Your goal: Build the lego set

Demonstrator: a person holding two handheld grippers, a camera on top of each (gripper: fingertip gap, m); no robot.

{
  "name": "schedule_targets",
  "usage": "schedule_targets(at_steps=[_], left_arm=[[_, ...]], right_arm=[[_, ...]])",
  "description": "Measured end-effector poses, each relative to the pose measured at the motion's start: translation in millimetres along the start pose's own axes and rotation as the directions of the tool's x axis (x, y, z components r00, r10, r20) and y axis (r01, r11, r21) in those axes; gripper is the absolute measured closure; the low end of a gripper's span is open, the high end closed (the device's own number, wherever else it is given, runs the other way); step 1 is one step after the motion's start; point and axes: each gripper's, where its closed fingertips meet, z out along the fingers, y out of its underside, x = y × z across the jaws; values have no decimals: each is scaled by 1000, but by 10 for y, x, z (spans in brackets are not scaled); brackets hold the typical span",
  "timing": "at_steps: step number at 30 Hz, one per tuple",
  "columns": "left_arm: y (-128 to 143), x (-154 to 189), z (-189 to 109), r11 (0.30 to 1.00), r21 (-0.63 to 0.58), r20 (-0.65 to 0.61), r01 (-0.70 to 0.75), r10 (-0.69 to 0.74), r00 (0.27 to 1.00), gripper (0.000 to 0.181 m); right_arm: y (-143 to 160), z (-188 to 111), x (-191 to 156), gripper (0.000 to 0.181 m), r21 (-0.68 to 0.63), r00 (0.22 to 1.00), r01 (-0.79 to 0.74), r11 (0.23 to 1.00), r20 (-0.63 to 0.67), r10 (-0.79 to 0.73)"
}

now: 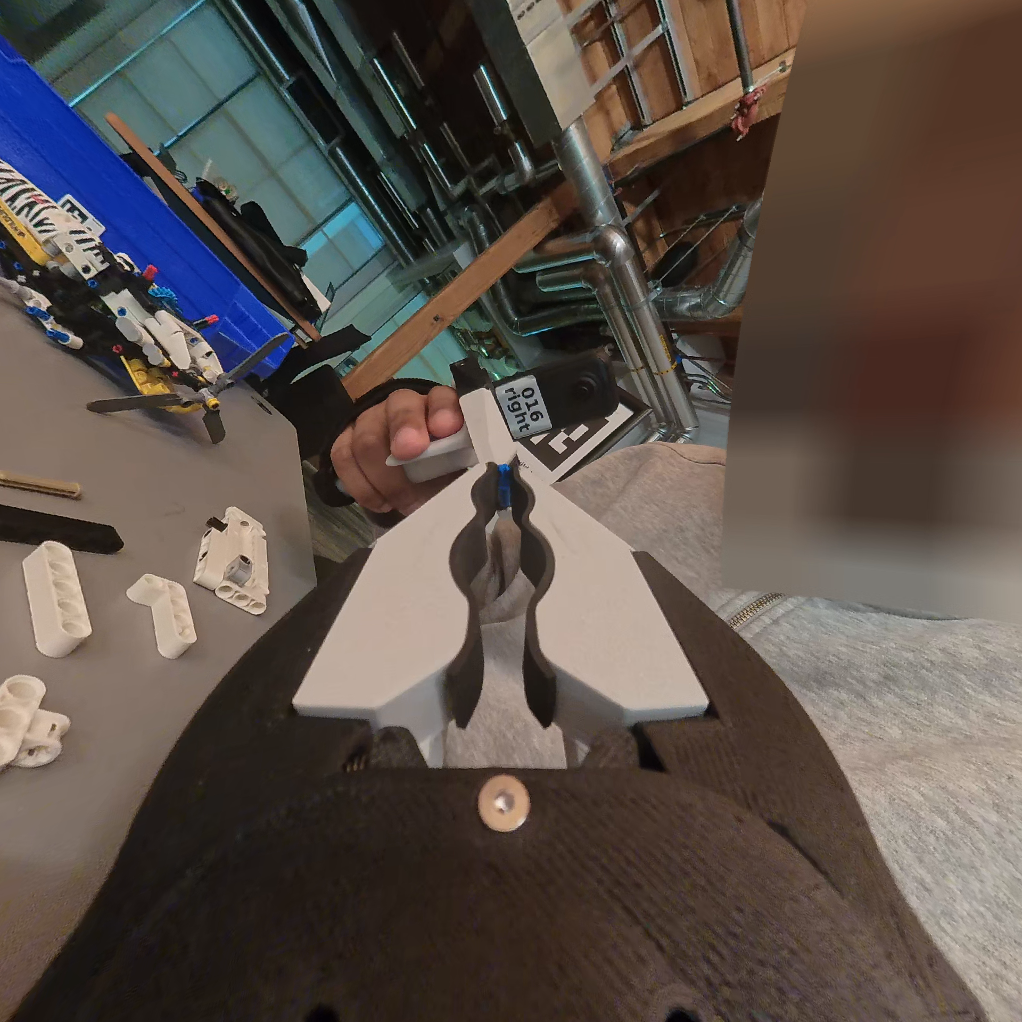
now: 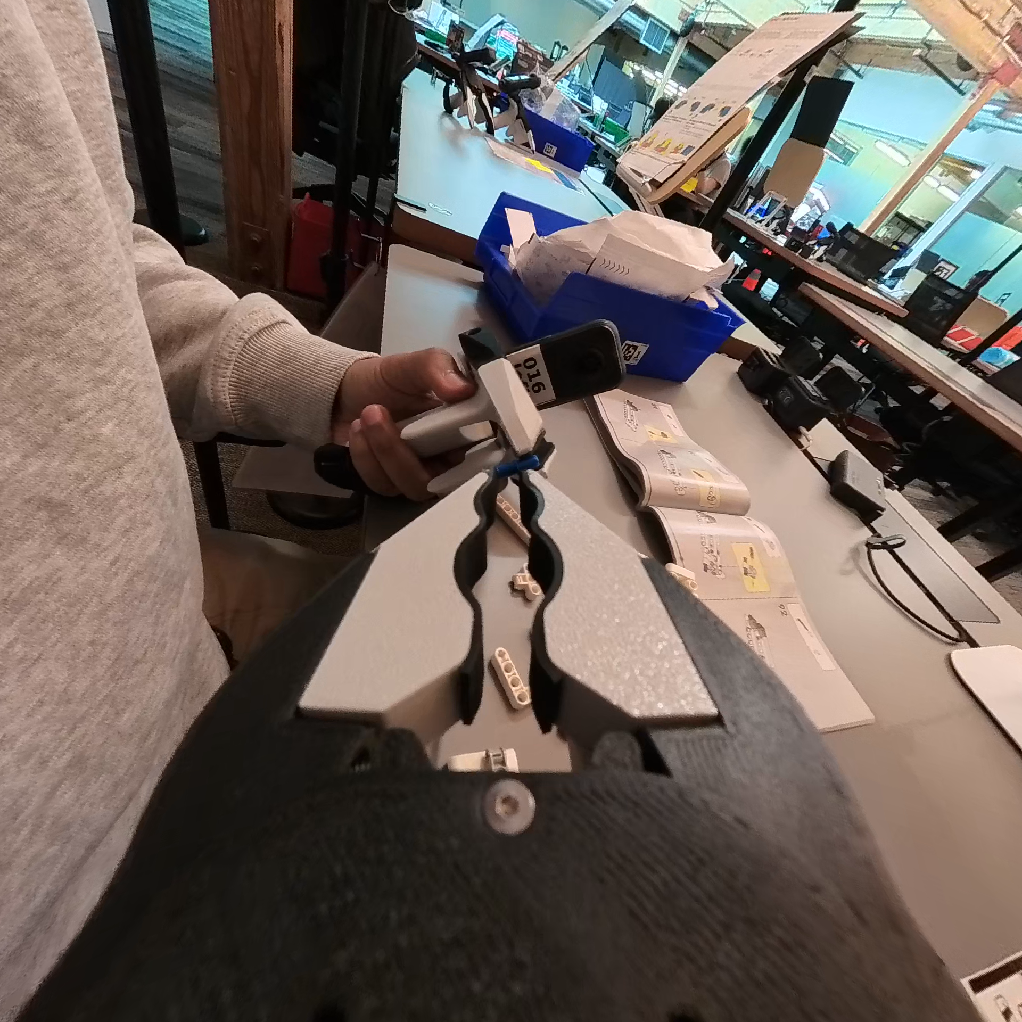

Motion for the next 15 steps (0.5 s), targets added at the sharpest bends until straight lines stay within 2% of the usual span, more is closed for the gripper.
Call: schedule_targets(at_steps=[1,11,15], left_arm=[[-5,-2,-3,1000,3,1,0,0,1000,180],[-131,-8,-75,997,81,5,-1,1,1000,180],[-252,-36,-151,986,164,20,-2,-1,1000,180]], right_arm=[[1,4,4,175,1,1000,0,1000,-4,0],[-14,9,88,174,18,998,0,1000,-68,2],[-54,10,243,166,53,979,28,998,-203,-17]])
